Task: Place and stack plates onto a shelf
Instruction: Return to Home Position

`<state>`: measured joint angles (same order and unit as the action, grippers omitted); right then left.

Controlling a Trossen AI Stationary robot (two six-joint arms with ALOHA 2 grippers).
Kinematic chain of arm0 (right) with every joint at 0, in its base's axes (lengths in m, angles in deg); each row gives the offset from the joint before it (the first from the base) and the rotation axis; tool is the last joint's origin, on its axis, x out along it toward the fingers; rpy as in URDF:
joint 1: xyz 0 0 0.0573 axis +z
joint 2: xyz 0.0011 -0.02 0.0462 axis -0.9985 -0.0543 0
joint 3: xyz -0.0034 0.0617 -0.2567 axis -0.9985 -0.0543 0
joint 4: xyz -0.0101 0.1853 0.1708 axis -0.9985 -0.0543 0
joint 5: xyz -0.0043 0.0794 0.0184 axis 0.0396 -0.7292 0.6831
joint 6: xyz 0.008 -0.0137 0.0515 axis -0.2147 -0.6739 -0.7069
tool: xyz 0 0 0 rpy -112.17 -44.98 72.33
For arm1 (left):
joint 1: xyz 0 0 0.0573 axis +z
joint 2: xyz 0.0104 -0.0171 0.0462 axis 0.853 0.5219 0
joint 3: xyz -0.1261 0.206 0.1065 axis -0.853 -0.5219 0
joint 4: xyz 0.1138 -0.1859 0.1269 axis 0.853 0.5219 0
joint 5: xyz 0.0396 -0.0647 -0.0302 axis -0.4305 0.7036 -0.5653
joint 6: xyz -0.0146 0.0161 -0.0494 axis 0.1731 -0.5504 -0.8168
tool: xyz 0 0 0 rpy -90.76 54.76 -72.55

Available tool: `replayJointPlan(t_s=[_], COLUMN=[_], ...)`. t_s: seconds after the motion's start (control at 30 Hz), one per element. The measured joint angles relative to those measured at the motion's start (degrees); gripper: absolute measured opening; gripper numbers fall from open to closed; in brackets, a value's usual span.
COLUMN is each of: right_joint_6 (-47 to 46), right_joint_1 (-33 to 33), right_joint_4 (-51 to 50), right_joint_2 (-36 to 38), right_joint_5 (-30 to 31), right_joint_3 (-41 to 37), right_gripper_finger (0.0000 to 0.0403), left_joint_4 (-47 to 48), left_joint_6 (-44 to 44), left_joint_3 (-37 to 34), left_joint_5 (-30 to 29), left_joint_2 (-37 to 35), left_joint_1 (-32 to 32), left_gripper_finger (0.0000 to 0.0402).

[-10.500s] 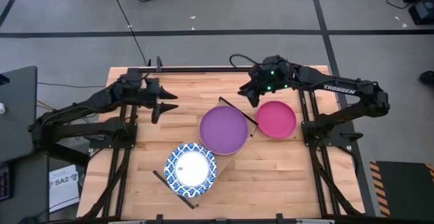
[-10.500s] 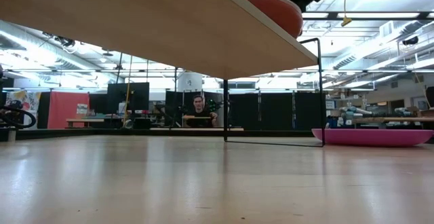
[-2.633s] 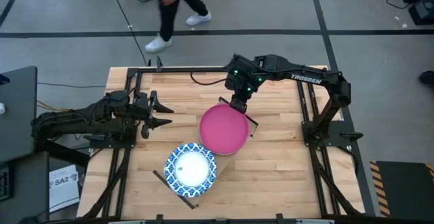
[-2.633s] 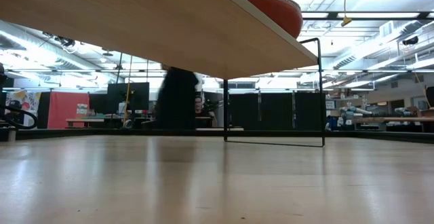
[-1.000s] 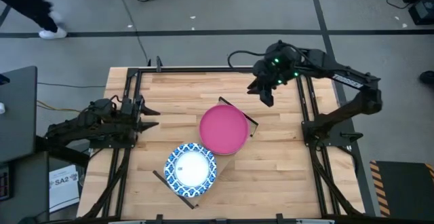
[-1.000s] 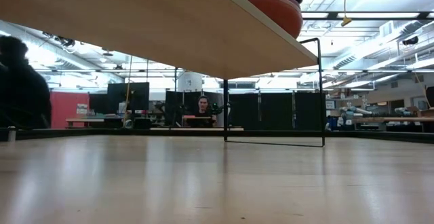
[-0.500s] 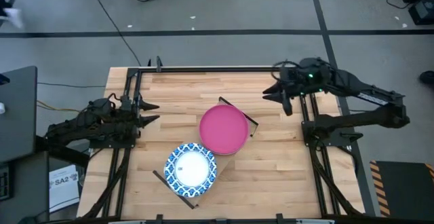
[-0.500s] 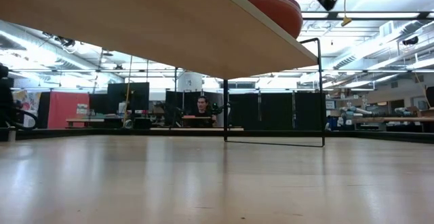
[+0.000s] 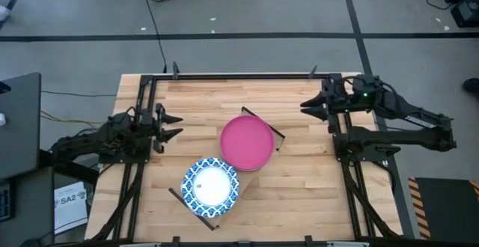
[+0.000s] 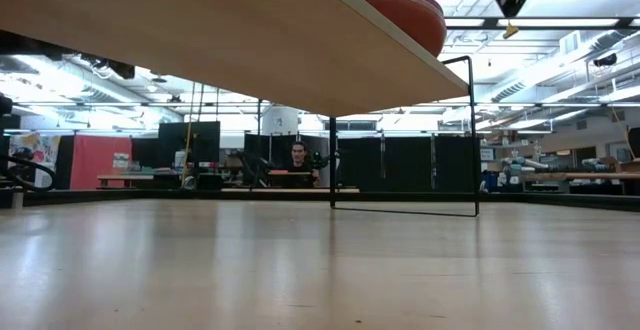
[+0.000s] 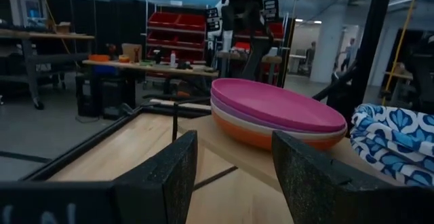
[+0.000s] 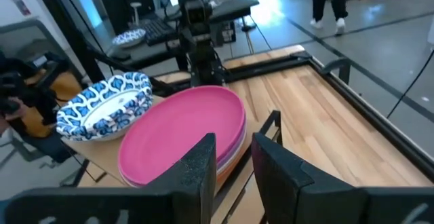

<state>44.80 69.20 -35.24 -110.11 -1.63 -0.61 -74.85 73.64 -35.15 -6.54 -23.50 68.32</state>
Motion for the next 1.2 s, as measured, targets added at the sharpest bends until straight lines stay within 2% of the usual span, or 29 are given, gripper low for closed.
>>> replayJointPlan(t_s=[0.37,1.03,1.2], right_joint_6=[0.11,2.35,3.43], right_joint_1=[0.00,0.00,0.00], right_joint_4=[0.04,-3.22,-2.39], right_joint_2=[6.14,10.97,12.61], right_joint_5=[0.00,0.02,0.02], right_joint_3=[-0.06,-0.10,-3.15], right_gripper_finger=[0.0102,0.0102,0.0102], left_joint_4=[-5.44,-5.40,-5.33], left_joint_6=[-0.24,0.15,0.20], left_joint_3=[-4.64,-4.63,-4.63], left_joint_5=[-0.05,-1.04,-1.03], left_joint_2=[-0.03,0.06,0.06], left_joint_1=[0.00,-0.02,-0.02], left_gripper_finger=[0.0196,0.0196,0.0196])
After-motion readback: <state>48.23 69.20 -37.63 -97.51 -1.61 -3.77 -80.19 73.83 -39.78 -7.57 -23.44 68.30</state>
